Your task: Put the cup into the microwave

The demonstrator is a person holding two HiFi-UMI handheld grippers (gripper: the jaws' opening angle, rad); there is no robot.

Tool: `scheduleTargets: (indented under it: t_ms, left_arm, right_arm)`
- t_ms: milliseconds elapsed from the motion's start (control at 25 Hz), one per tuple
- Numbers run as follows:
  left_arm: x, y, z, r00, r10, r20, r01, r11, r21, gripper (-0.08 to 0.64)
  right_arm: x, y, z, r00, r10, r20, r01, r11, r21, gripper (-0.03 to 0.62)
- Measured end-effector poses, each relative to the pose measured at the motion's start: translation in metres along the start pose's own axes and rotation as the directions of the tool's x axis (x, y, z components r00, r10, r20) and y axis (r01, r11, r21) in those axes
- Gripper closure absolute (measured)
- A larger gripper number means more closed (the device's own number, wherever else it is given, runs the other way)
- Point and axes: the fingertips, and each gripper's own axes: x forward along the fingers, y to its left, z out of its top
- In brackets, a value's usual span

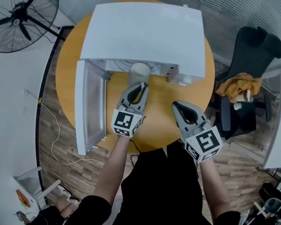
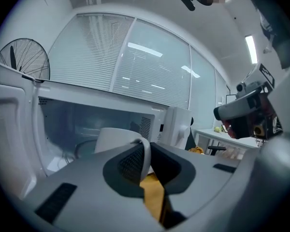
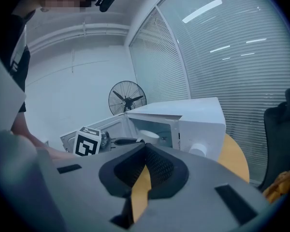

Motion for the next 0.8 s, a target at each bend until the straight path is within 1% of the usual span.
scheduleTargets:
  t_ms: [160,520,800]
  left_arm:
    - [0.009,0.006,-0.002,1.0,-0.026,0.012,0.026,1.0,0.004,0.532]
    - [0.035,0.032,0.004,0.998,-0.051,0.046,0.049,0.998,0.043,0.532]
    - [0.054,0.047,-0.007,0.995,-0.071,0.069,0.07,0.997,0.015,0.532]
  right_arm:
    - [0.004,0.0,-0.007,1.0,-0.026,-0.007,0.026,0.999,0.024,0.584]
    - [0.006,-0.003,-0.02,0.997,-0.07,-0.037,0.071,0.996,0.047,0.584]
    - [0.006,-0.002,-0.028,0.994,-0.081,-0.068,0.084,0.995,0.045,0.584]
